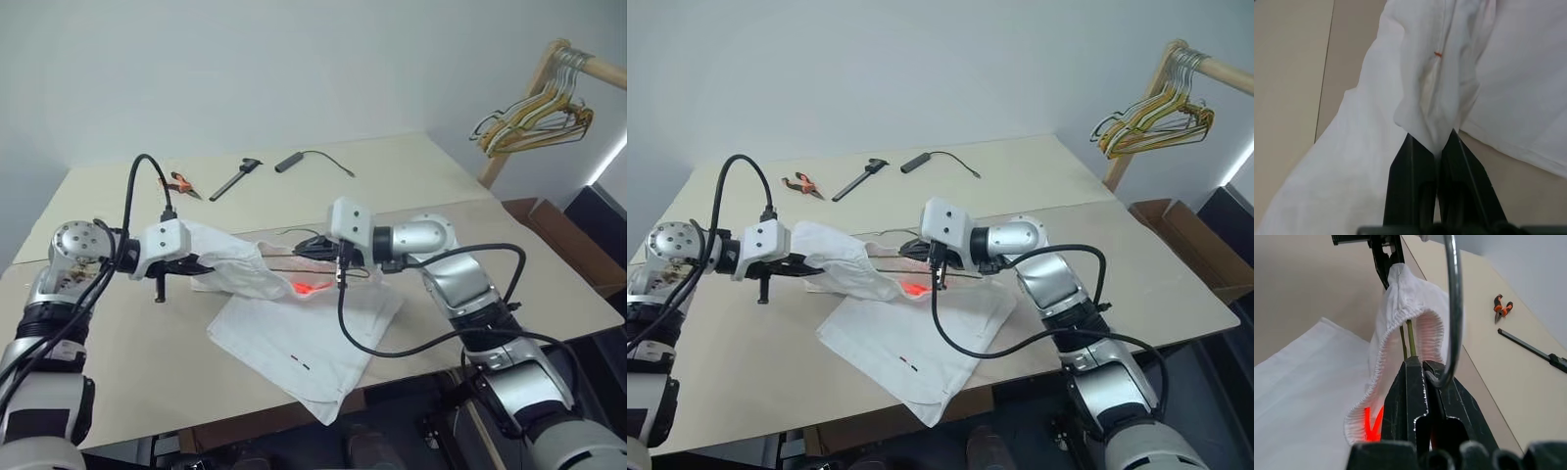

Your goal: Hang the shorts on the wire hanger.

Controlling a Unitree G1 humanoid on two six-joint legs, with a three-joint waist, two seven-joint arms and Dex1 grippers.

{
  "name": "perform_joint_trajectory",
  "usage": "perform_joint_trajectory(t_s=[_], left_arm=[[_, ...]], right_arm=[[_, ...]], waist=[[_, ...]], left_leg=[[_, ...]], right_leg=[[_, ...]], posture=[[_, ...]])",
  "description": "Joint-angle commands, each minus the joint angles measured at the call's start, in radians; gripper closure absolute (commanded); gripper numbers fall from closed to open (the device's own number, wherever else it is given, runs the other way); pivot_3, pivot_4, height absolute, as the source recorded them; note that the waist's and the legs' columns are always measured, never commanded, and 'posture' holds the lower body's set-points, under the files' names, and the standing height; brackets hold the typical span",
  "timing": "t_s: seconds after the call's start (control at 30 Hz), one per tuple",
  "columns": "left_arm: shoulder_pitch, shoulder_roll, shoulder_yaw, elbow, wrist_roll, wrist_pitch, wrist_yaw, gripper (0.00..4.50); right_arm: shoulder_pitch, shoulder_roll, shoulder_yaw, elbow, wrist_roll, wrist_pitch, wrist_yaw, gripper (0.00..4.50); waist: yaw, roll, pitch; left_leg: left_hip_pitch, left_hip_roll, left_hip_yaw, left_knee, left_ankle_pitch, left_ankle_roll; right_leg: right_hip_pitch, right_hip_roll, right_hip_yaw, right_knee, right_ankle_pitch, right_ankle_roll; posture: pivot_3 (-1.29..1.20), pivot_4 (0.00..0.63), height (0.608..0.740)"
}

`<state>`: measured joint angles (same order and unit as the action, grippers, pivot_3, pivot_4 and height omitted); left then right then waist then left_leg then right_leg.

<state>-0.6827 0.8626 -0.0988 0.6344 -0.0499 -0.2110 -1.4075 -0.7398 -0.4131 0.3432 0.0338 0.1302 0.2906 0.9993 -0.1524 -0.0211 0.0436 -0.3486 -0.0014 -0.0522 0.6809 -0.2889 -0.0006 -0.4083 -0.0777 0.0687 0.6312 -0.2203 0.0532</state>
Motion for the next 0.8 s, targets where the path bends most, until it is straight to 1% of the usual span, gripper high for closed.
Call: perform_joint_trajectory(t_s=[0.03,0.2,0.23,0.3,0.33,0.5,0.53,0.63,0.8], left_arm=[[-0.017,0.033,0.033,-0.051,-0.038,0.073,-0.022,3.78],[0.009,0.035,0.021,-0.067,-0.034,0.039,-0.023,2.23],[0.007,0.037,0.015,-0.056,-0.027,0.036,-0.026,2.23],[-0.001,0.034,0.001,-0.026,-0.008,0.032,-0.020,2.47],[-0.005,0.031,-0.001,-0.014,-0.008,0.030,-0.026,2.69],[-0.031,0.024,-0.020,0.043,0.030,-0.018,-0.022,4.28],[-0.037,0.025,-0.023,0.058,0.037,-0.029,-0.022,4.47],[-0.054,0.026,-0.029,0.097,0.048,-0.055,-0.025,4.47],[-0.064,0.021,-0.025,0.111,0.047,-0.072,-0.034,4.47]], right_arm=[[0.000,-0.016,-0.028,-0.029,-0.004,-0.010,-0.003,4.50],[0.001,-0.007,-0.038,-0.039,0.011,-0.001,-0.004,4.50],[0.001,-0.007,-0.039,-0.040,0.011,-0.001,-0.005,4.50],[0.001,-0.008,-0.041,-0.042,0.012,0.000,-0.004,4.50],[0.002,-0.008,-0.042,-0.043,0.013,0.000,-0.004,4.50],[0.008,-0.018,-0.047,-0.050,0.014,0.004,-0.005,4.50],[0.009,-0.020,-0.048,-0.051,0.014,0.005,-0.006,4.50],[0.011,-0.026,-0.050,-0.053,0.014,0.006,-0.007,4.50],[0.013,-0.033,-0.050,-0.057,0.016,0.009,-0.007,4.50]], waist=[[0.000,0.000,0.000],[-0.001,0.000,0.000],[-0.001,0.000,0.000],[0.000,0.000,0.000],[0.000,0.000,0.000],[0.000,0.000,0.000],[0.000,0.000,0.000],[0.000,0.000,0.000],[-0.003,0.000,0.000]], left_leg=[[0.000,0.000,0.000,0.000,0.000,0.000],[0.000,0.000,0.000,0.000,0.000,0.000],[0.000,0.000,0.000,0.000,0.000,0.000],[0.000,0.000,0.000,0.000,0.000,0.000],[0.000,0.000,0.000,0.000,0.000,0.000],[0.000,0.000,0.000,0.000,0.000,0.000],[0.000,0.000,0.000,0.000,0.000,0.000],[0.000,0.000,0.000,0.000,0.000,0.000],[0.000,0.000,0.000,0.000,0.000,0.000]], right_leg=[[0.000,0.000,0.000,0.000,0.000,0.000],[0.000,0.000,0.000,0.000,0.000,0.000],[0.000,0.000,0.000,0.000,0.000,0.000],[0.000,0.000,0.000,0.000,0.000,0.000],[0.000,0.000,0.000,0.000,0.000,0.000],[0.000,0.000,0.000,0.000,0.000,0.000],[0.000,0.000,0.000,0.000,0.000,0.000],[0.000,0.000,0.000,0.000,0.000,0.000],[0.000,0.000,0.000,0.000,0.000,0.000]], posture=[[-0.07,0.000,0.740],[-0.07,0.000,0.740],[-0.07,0.000,0.740],[-0.07,0.000,0.740],[-0.08,0.000,0.740],[-0.09,0.000,0.740],[-0.09,0.000,0.740],[-0.10,0.000,0.740],[-0.10,0.000,0.740]])
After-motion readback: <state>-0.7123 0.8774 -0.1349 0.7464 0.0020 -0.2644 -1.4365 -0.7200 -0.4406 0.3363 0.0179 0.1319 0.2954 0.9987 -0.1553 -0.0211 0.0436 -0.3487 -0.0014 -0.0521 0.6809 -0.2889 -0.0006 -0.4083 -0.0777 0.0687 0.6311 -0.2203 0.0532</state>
